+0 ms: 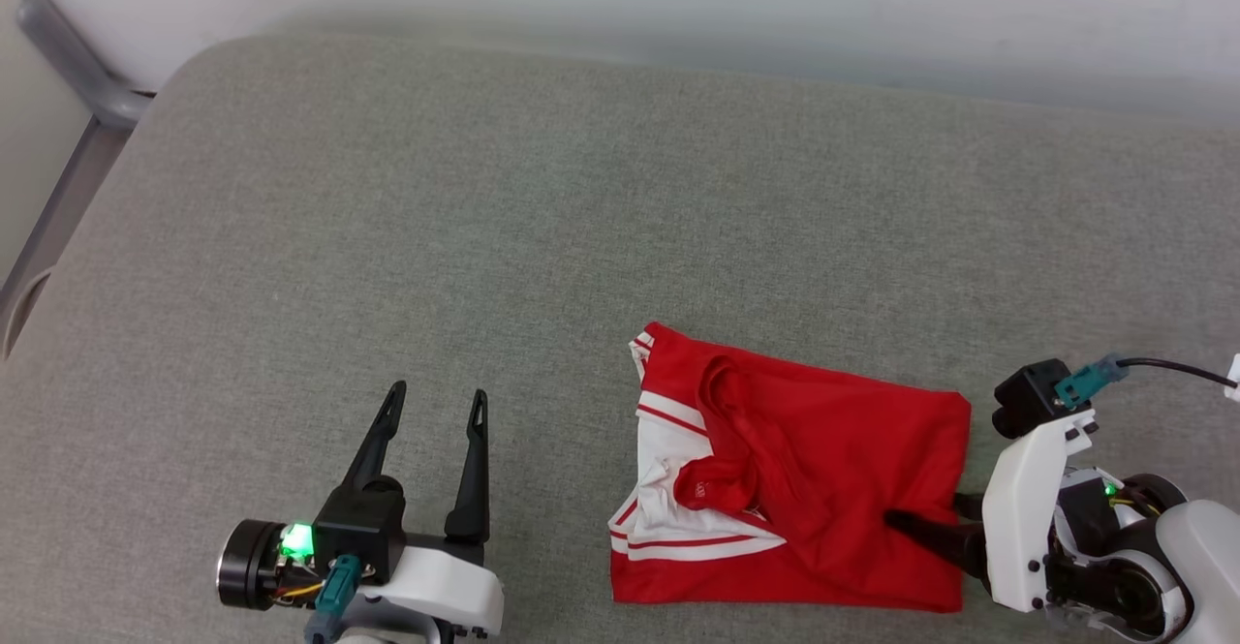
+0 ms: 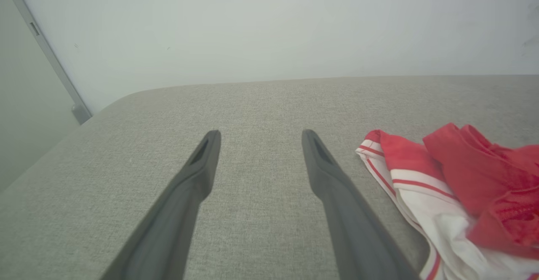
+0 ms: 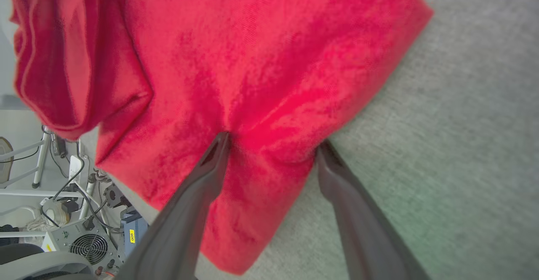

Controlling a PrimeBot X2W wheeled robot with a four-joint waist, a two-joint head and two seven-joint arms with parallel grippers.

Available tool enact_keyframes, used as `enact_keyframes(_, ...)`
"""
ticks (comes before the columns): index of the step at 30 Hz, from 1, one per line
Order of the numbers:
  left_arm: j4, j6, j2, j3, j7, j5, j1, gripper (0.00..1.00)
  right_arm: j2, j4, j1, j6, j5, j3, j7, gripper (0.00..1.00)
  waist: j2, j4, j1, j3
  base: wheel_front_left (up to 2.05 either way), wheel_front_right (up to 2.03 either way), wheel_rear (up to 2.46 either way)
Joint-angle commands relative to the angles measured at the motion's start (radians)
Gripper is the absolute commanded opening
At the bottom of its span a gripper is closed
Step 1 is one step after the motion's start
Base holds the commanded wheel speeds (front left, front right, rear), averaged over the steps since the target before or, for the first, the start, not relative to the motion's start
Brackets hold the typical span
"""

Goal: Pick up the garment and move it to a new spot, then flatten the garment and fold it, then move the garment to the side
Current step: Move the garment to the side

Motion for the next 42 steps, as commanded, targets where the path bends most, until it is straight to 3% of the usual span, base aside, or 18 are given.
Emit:
enact_keyframes(1, -0.001, -0.001, 0.0, 0.001, -0.002, -0.004, -0.015, 1.0, 0.006, 0.009, -0.007, -0.001, 0.007, 0.009, 0.0, 1.0, -0.0001, 0.007, -0.0001, 0.009, 0.0, 0.0, 0.0)
enact_keyframes(7, 0.004, 0.001, -0.003, -0.006, -0.002, -0.005, -0.033, 1.0, 0.021, 0.067, 0.008, -0.001, 0.004, 0.102, -0.044, 1.0, -0.0001, 0.013, -0.0001, 0.027, 0.0, 0.0, 0.0)
enact_keyframes(10, 0.006, 0.005, -0.005, -0.003, -0.002, -0.007, -0.035, 1.0, 0.014, 0.083, -0.017, -0.002, -0.01, 0.114, -0.116, 1.0, -0.0001, 0.011, -0.0001, 0.028, 0.0, 0.0, 0.0)
enact_keyframes(11, 0.007, 0.006, -0.005, -0.002, -0.002, -0.007, -0.034, 1.0, 0.012, 0.091, -0.026, -0.002, -0.011, 0.12, -0.132, 0.46, -0.0001, 0.01, -0.0001, 0.026, 0.0, 0.0, 0.0)
enact_keyframes(13, 0.009, 0.006, -0.006, 0.0, -0.002, -0.006, -0.03, 1.0, 0.008, 0.094, -0.041, -0.002, -0.01, 0.124, -0.174, 0.0, -0.0001, 0.007, -0.0001, 0.022, 0.0, 0.0, 0.0)
enact_keyframes(20, 0.01, 0.009, -0.007, 0.007, -0.002, -0.006, -0.01, 1.0, -0.028, 0.068, -0.108, -0.001, -0.003, 0.146, -0.284, 0.0, -0.0001, -0.009, -0.0001, -0.001, 0.0, 0.0, 0.0)
enact_keyframes(26, 0.01, 0.012, -0.008, 0.013, -0.002, -0.008, 0.01, 1.0, -0.097, 0.006, -0.154, -0.001, -0.046, 0.169, -0.349, 0.0, -0.0001, -0.045, -0.0001, -0.023, 0.0, 0.0, 0.0)
enact_keyframes(34, -0.003, 0.003, -0.007, 0.025, -0.002, -0.01, 0.022, 1.0, -0.22, -0.08, -0.217, -0.001, -0.146, 0.206, -0.385, 0.0, -0.0001, -0.128, -0.0001, -0.032, 0.0, 0.0, 0.0)
enact_keyframes(42, -0.02, 0.0, 0.001, 0.042, -0.002, -0.002, 0.011, 1.0, -0.268, -0.118, -0.246, -0.001, -0.16, 0.178, -0.392, 0.0, -0.0001, -0.215, -0.0001, -0.021, 0.0, 0.0, 0.0)
